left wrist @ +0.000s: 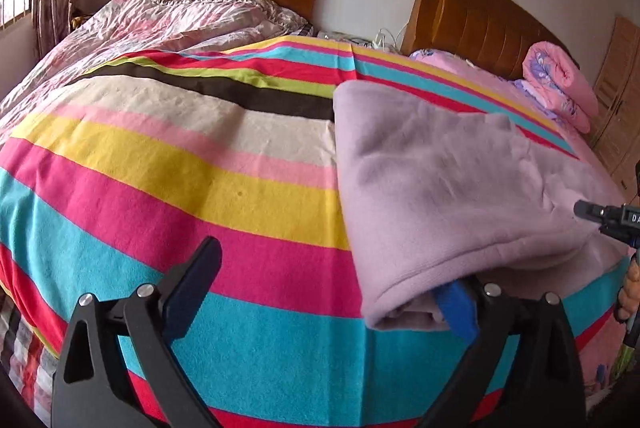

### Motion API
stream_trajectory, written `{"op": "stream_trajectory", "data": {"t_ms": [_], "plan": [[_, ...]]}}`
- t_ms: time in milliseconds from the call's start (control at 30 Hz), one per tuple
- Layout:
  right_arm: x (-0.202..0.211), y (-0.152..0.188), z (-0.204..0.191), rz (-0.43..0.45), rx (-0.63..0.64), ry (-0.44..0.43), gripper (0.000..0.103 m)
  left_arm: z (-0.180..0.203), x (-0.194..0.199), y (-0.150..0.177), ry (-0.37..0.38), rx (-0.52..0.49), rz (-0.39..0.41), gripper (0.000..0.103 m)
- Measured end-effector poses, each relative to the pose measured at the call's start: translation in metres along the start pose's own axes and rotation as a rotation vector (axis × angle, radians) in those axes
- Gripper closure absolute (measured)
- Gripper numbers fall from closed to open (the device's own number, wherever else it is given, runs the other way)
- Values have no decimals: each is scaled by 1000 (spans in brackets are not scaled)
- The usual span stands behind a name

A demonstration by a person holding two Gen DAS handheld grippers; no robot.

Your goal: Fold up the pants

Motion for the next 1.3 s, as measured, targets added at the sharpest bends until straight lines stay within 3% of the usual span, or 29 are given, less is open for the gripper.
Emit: {"op": "stream_trajectory", "data": {"t_ms": [233,367,400,467,500,533,600,700,767,833,933,1033,1133,1200,1300], "plan": [[6,-4,-8,33,41,-48,88,-5,-5,6,-72,-17,-40,5],[2,4,-1,2,58,-34,88,1,1,11,-96,-64,-83,6],[6,6,-3,-2,88,-20,85,3,8,12,-102,-99,-93,6],[19,7,-2,16,154,44,65,6,23,9,-132,-170,-107,6],[28,4,1,47,180,75,44,8,33,4,-147,-196,-98,6],[39,1,6,81,201,86,35,11,44,-5,-146,-207,-77,6],[53,-7,4,132,258,96,35,25,65,-34,-105,-181,1,6],[56,-19,-12,173,356,93,38,70,78,-87,47,-144,131,1],[45,-21,-31,168,434,108,41,106,63,-112,106,-158,165,1],[33,-17,-49,152,509,104,41,142,24,-124,147,-217,123,1],[11,-5,-62,88,561,108,41,155,-54,-115,76,-252,-25,1],[-10,19,-50,-3,569,129,41,130,-102,-95,28,-189,-123,2],[-1,23,-44,14,545,72,40,112,-107,-91,74,-103,-126,1],[12,15,-28,18,471,107,40,108,-109,-91,52,-99,-129,1],[76,-2,11,187,297,113,40,110,-106,-92,-34,-135,-111,1]]}}
Point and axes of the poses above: each gripper's, at about its wrist camera, not at the fingertips, and x roughly against the way its jaws point, z to its right, y to its underside, the point moved 8 cm from there along -x, roughly the way its jaws point, and after that the axes turned 1 degree about z, right-handed, at the moved point
